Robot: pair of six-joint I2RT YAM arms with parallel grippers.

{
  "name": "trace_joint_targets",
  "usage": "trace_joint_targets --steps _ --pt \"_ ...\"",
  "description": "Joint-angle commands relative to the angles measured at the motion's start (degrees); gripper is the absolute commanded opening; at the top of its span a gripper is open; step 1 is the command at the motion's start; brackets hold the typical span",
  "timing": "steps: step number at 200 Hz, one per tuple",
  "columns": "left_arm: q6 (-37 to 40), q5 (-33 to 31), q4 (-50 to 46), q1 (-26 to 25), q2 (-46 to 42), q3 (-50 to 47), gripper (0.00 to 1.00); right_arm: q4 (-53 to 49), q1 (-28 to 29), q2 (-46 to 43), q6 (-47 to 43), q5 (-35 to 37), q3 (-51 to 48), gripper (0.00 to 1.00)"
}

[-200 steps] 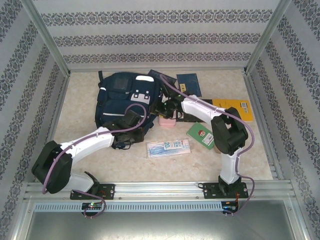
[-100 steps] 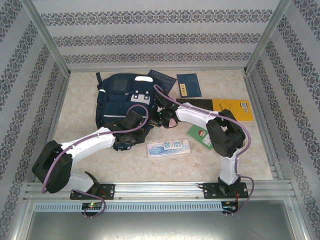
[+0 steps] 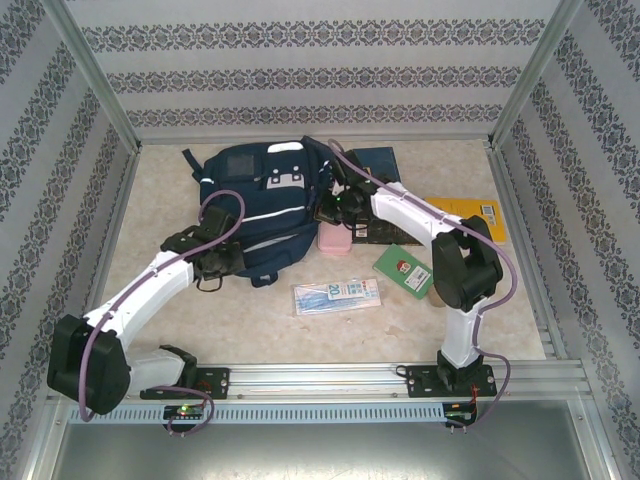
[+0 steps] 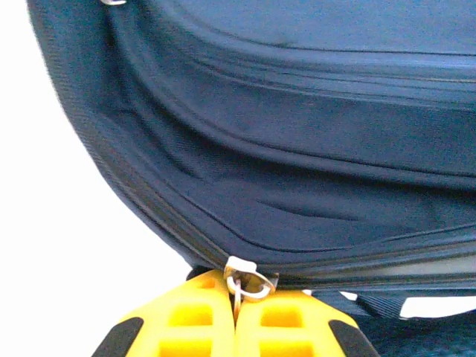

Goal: Pack books, pencil case, and school supplies into a backpack

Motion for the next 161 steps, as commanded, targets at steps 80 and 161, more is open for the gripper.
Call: trace_joint_targets --steps 80,161 --pt "0.19 14.62 6.77 -9.05 6.15 6.01 0.0 -5.35 -10.06 6.3 -9.35 4.87 15.71 0.42" --pt "-0.37 20.32 12.06 -21.1 21.69 17.3 0.0 0.04 -3.15 -15.7 2.85 8.64 -15.45 0.55"
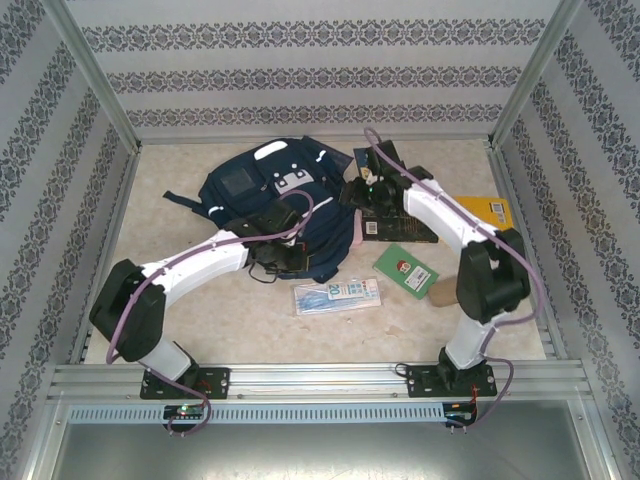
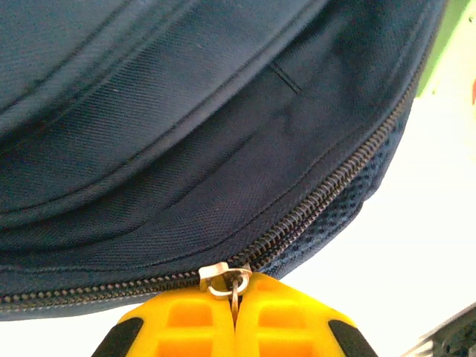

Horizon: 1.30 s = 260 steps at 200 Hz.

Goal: Pack books, pencil case, and school supplies into a backpack

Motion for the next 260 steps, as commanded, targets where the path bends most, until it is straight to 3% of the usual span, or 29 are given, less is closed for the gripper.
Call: trace_joint_targets --steps 1,45,94,122,155,201,260 --pt "1.3 3.85 4.15 -2.41 1.78 2.98 0.0 1.82 3.53 -5.46 6.54 2.56 -8.11 0.56" --pt "4.0 6.45 3.34 -3.18 3.81 3.84 0.0 5.43 10.34 -6.94 14.57 5.05 -15.8 0.58" --pt "5.97 6.86 1.12 -3.18 4.53 4.51 0.0 6.78 16.3 -4.84 18.19 8.24 -16.06 0.47" --pt "6.32 7.2 0.39 -3.24 4.88 4.5 0.0 5.94 18.27 -2.31 17.63 9.55 -14.15 0.32" --pt "5.88 6.95 0.82 -3.23 4.58 3.75 0.0 4.86 18.47 -2.08 16.87 12.15 -13.63 0.0" --pt "7.31 0.53 -5.31 -1.0 3.38 3.14 0.0 1.16 15.68 -3.97 11.36 15.68 -11.44 0.0" --pt "8.79 -4.55 -11.42 10.12 -0.82 -1.84 0.0 0.59 9.36 -9.05 6.26 16.06 -12.85 0.0"
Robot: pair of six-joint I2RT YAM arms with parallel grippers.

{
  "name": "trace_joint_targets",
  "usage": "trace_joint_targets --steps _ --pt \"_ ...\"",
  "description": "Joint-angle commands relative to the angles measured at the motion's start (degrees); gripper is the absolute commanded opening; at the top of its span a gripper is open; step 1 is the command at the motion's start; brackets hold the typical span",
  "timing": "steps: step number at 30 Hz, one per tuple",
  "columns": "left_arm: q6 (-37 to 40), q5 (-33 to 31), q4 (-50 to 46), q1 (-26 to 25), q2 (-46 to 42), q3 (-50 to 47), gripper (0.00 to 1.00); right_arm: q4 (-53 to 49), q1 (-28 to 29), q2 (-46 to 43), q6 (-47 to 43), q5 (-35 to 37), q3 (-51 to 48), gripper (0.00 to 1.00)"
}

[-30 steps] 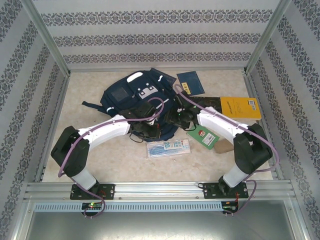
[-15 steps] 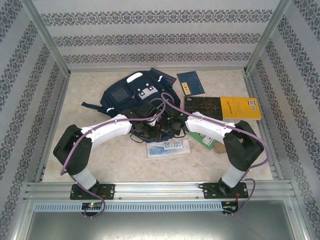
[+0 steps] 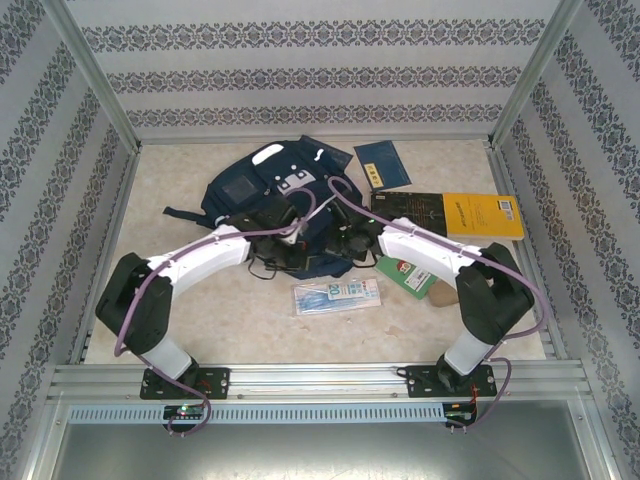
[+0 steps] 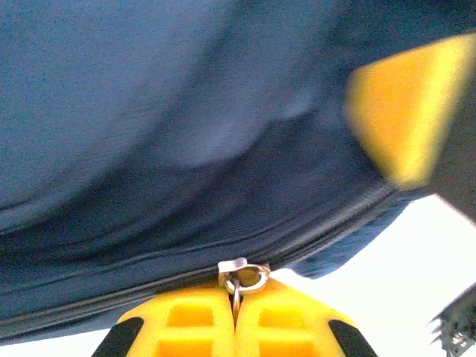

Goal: Pack books, pencil case, and school supplies into a backpack

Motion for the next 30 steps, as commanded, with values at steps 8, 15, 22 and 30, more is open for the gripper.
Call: trace_joint_targets --steps 8,15,22,30 --pt "4.8 -18.13 -14.08 12.29 -1.75 -2.95 0.0 -3.66 -8.49 -6.39 -7.52 6.12 -0.4 0.0" --pt "3.34 -26.24 -15.95 21.42 4.99 0.82 0.0 -2.7 -9.87 -6.21 -9.1 3.99 -1.06 0.0" --pt "-0.22 -27.81 -18.67 23.88 -0.52 -1.48 0.0 -1.8 -10.27 -1.94 -10.68 1.5 2.34 0.0" --pt "-5.86 -28.29 -22.0 23.9 -12.53 -9.46 0.0 -1.57 -9.09 7.18 -11.99 -1.0 11.86 0.0"
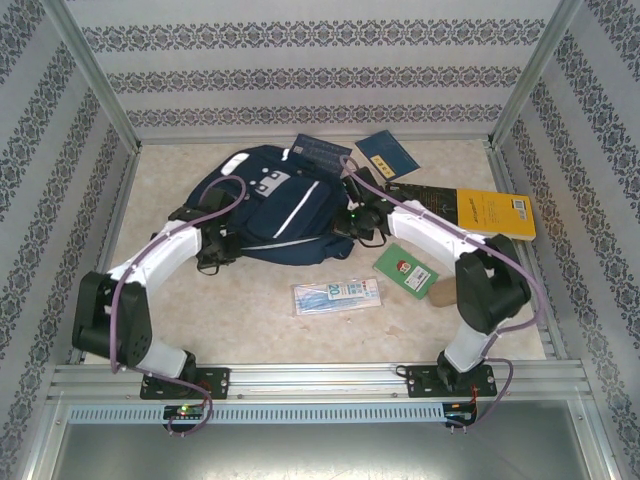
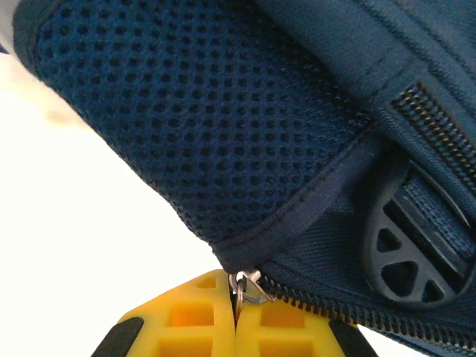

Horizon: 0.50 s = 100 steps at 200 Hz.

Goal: Pack books, pencil case, and school supplies into a backpack

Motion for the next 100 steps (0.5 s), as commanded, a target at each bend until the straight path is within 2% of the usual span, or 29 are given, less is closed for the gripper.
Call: trace_joint_targets --steps 1,34,57,67,73,80,89,100 --pt "-4.98 -8.4 -8.77 3.17 -4.76 -3.87 0.0 -1.9 -1.7 3.13 -2.81 6.51 5.62 0.0" --pt "-6.3 -3.41 -7.09 2.79 -6.56 -4.66 0.0 -3.66 -1.5 9.79 -4.79 5.4 13.36 0.0" --pt "-6.82 -0.04 -5.27 2.31 -8.76 -5.13 0.15 -5.15 -1.65 13.39 -6.3 4.44 17.5 0.0" --pt "-6.84 1.6 -4.33 2.1 -9.8 -5.2 0.3 -5.88 -1.69 13.84 -6.7 4.44 18.45 0.13" --pt "-6.93 2.18 -4.09 1.89 -10.34 -5.05 0.37 -6.1 -1.76 13.52 -6.77 4.49 18.53 0.28" --pt "-6.92 2.79 -3.69 1.54 -10.95 -4.8 0.43 -5.97 -1.91 12.79 -6.8 4.51 18.01 0.38" --pt "-6.79 3.84 -2.89 1.11 -11.67 -4.38 0.51 -5.45 -2.11 11.21 -6.81 4.5 16.81 0.45" --pt "-6.48 5.04 -2.01 0.77 -12.38 -3.62 0.6 -4.9 -2.41 8.9 -6.98 4.77 15.16 0.49"
